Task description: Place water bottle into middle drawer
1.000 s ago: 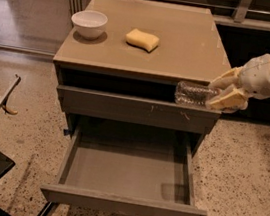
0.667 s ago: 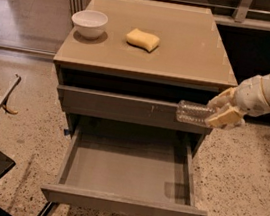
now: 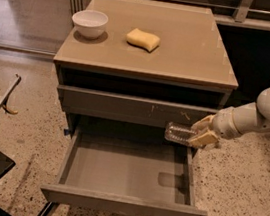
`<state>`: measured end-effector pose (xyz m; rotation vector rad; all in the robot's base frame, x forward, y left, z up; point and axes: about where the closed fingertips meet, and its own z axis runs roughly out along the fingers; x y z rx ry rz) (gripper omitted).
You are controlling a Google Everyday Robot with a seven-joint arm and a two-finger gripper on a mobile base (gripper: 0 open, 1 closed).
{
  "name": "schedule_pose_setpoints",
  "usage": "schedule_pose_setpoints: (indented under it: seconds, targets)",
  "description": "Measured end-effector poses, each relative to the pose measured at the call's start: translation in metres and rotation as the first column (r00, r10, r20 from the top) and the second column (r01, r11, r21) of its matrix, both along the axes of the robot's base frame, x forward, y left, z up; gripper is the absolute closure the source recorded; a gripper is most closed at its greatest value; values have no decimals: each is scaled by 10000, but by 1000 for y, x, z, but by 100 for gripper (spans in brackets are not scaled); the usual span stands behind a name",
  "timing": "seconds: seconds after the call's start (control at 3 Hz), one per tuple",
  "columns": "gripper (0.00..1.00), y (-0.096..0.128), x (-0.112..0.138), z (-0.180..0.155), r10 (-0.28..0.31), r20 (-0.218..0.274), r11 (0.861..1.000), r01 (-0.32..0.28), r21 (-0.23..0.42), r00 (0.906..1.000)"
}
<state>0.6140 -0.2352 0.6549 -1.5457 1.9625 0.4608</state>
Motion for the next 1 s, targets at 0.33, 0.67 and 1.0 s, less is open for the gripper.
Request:
schedule_pose_setpoints:
  seconds: [0.33, 0.67, 1.0]
  targets:
    - [100, 13, 11, -55, -10, -193, 9993, 17, 363, 9998]
    - [100, 18, 8, -109, 232, -630, 9981, -195, 591, 9977]
    - [100, 22, 1, -155, 391, -1077, 9955, -294, 902, 9934]
